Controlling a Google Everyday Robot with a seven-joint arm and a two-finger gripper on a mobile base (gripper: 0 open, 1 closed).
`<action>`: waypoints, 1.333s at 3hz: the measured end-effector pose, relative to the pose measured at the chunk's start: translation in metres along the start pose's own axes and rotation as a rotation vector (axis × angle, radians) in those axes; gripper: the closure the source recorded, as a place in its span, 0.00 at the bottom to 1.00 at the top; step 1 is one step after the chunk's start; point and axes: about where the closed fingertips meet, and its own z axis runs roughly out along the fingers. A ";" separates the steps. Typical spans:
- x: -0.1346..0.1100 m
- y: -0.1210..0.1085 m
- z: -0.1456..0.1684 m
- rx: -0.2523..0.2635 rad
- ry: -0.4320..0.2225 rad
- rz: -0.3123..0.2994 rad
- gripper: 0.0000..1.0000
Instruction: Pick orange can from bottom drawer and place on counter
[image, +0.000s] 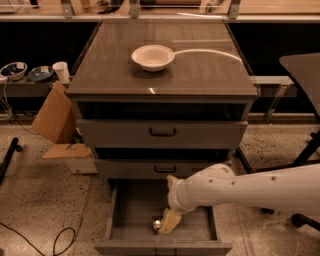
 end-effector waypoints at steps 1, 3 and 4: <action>0.006 0.004 0.054 -0.029 -0.041 0.020 0.00; 0.036 0.003 0.155 -0.053 -0.097 0.068 0.00; 0.062 -0.008 0.205 -0.039 -0.135 0.111 0.00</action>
Offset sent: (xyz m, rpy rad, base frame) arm 0.0215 0.0470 -0.1634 0.0938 0.0669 -0.0206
